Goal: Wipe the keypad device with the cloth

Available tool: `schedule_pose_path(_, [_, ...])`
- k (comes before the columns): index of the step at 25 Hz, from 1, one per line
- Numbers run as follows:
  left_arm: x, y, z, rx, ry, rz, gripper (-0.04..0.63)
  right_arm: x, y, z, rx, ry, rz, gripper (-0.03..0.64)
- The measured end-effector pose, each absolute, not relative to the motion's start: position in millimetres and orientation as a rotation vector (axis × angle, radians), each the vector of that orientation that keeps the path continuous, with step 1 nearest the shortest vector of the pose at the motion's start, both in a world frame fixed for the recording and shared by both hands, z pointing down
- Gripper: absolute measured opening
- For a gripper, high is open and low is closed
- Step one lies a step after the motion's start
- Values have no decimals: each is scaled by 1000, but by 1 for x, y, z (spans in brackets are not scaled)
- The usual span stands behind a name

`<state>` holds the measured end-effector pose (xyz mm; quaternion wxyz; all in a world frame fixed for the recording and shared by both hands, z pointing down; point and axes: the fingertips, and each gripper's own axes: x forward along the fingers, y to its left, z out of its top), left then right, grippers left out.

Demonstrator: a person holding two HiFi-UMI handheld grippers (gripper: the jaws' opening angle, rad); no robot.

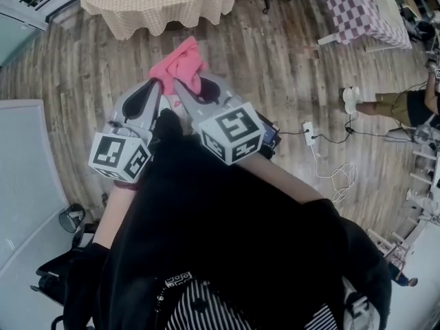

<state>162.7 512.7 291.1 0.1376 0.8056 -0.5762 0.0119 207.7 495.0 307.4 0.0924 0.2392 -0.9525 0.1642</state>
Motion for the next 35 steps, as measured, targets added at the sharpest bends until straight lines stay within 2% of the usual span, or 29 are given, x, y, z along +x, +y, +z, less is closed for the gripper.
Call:
schedule_pose_path(12, [118, 436, 290, 2342, -1614, -71, 0, 171, 425, 307, 810, -2832, 416, 78])
schedule_pose_path(26, [12, 314, 297, 2365, -1465, -67, 0, 65, 313, 307, 904, -2776, 424, 78])
schedule_pose_path(35, [-51, 280, 298, 2438, -1424, -9, 0, -7, 274, 313, 927, -2730, 467, 78])
